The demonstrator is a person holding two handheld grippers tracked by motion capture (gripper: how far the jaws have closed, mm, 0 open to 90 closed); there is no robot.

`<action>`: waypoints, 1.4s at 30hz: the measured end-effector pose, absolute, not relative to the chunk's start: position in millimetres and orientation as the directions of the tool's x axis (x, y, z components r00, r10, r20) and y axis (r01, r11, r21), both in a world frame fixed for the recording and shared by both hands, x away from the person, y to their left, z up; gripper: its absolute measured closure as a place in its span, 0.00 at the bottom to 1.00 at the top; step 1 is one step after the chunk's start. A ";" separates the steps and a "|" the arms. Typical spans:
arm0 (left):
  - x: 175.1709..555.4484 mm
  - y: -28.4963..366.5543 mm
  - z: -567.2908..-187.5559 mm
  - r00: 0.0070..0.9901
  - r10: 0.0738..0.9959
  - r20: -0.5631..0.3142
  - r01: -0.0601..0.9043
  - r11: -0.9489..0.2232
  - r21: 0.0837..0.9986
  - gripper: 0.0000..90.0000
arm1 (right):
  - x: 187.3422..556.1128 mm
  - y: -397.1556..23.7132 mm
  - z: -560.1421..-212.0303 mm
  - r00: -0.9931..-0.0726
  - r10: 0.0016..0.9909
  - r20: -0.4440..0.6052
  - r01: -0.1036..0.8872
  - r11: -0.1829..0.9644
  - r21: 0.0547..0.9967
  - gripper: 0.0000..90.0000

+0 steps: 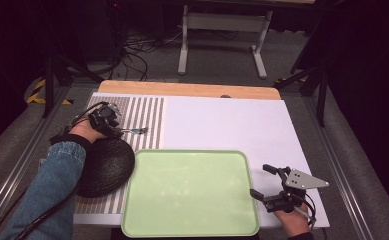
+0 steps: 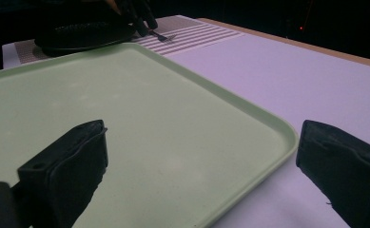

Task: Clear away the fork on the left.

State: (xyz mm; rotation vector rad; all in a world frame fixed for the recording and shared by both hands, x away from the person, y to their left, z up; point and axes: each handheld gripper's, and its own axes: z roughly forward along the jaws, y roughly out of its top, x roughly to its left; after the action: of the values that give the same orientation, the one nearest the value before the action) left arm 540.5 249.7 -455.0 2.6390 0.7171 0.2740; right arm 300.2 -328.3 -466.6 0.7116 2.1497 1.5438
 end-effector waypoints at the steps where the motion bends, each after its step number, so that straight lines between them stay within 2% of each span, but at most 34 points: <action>1: 540.6 251.4 -455.3 0.846 0.528 0.075 0.452 -0.785 0.423 0.53 | 300.5 -328.2 -466.6 -0.792 0.610 -0.023 0.171 0.259 0.951 0.04; 8: 538.4 252.1 -455.7 0.844 0.534 0.038 0.469 -0.772 0.430 0.64 | 300.9 -326.8 -466.5 -0.795 0.606 -0.028 0.170 0.266 0.949 0.05; 14: 538.1 251.3 -455.2 0.842 0.538 0.030 0.477 -0.769 0.425 0.68 | 300.6 -327.4 -466.3 -0.797 0.604 -0.024 0.169 0.261 0.950 0.05; 18: 537.2 250.0 -454.3 0.855 0.519 0.028 0.462 -0.783 0.417 0.76 | 301.0 -327.7 -467.1 -0.797 0.603 -0.024 0.171 0.263 0.949 0.05; 25: 533.8 249.5 -453.4 0.868 0.492 0.069 0.427 -0.809 0.404 0.86 | 300.2 -328.2 -466.7 -0.800 0.599 -0.020 0.169 0.256 0.952 0.05; 31: 531.4 245.0 -452.2 0.875 0.472 0.109 0.402 -0.833 0.379 0.86 | 300.8 -327.2 -467.2 -0.802 0.597 -0.019 0.170 0.258 0.951 0.05; 42: 527.4 241.0 -450.4 0.837 0.488 0.249 0.399 -0.854 0.334 0.87 | 302.0 -326.1 -467.9 -0.805 0.594 -0.021 0.170 0.263 0.950 0.05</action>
State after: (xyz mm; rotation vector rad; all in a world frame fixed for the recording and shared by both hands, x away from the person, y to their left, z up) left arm 527.4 241.0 -450.4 2.7473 0.6769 0.4762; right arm 302.0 -326.1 -467.9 0.6946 2.1665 1.5566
